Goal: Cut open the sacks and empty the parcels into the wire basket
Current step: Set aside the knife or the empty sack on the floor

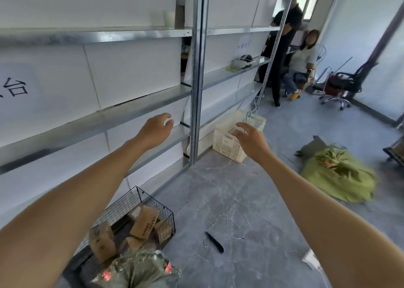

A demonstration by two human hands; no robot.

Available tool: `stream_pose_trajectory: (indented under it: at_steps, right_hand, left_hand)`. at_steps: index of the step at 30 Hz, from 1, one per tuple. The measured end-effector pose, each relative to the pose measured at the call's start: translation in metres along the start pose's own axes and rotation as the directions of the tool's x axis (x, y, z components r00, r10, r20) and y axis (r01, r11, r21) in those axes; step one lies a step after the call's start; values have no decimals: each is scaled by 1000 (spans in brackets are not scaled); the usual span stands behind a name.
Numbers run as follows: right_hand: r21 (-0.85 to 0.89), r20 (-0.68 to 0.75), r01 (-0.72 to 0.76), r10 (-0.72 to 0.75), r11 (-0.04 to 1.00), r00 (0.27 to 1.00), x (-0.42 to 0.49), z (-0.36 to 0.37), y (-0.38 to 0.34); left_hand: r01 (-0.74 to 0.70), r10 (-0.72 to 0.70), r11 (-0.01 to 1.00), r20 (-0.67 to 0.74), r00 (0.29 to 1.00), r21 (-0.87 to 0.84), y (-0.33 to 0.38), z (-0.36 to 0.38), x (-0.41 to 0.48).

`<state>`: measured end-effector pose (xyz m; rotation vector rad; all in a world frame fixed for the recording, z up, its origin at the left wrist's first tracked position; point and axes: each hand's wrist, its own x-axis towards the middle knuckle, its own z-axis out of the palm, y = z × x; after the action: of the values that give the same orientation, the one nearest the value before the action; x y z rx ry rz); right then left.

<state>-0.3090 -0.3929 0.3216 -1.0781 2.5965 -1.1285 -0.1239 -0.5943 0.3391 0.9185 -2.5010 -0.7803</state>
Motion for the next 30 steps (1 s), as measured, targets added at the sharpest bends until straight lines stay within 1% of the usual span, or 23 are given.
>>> stream_pose_trajectory:
  at_steps: [3,11,13,16,19,25,27,30]
  right_hand:
    - [-5,9,11,-11,1000,1000,47,-3,15]
    - [19,99,52,-53,998,994,160,12,35]
    - [49,122,56,-61,997,991,180,19,43]
    - [37,180,62,-67,997,981,204,34,51]
    - [15,253,89,-90,996,963,226,52,60]
    - [-20,413,115,-97,993,906,259,97,99]
    - [-31,481,129,-98,991,871,266,116,119]
    - [-8,591,141,-109,990,799,269,149,147]
  left_hand:
    - [20,-20,1000,-11,1000,-14,2,15,41]
    - [124,-124,992,-33,992,-15,4,47,130]
    - [138,-138,990,-35,990,-17,5,53,144]
    - [169,-169,986,-47,984,-2,0,63,157]
    - [247,-247,969,-64,967,0,-13,77,167]
    - [464,-468,882,-52,882,-83,-45,123,160]
    - [524,-530,847,-66,846,-82,-55,145,150]
    - [619,-624,782,-88,777,-78,-69,179,130]
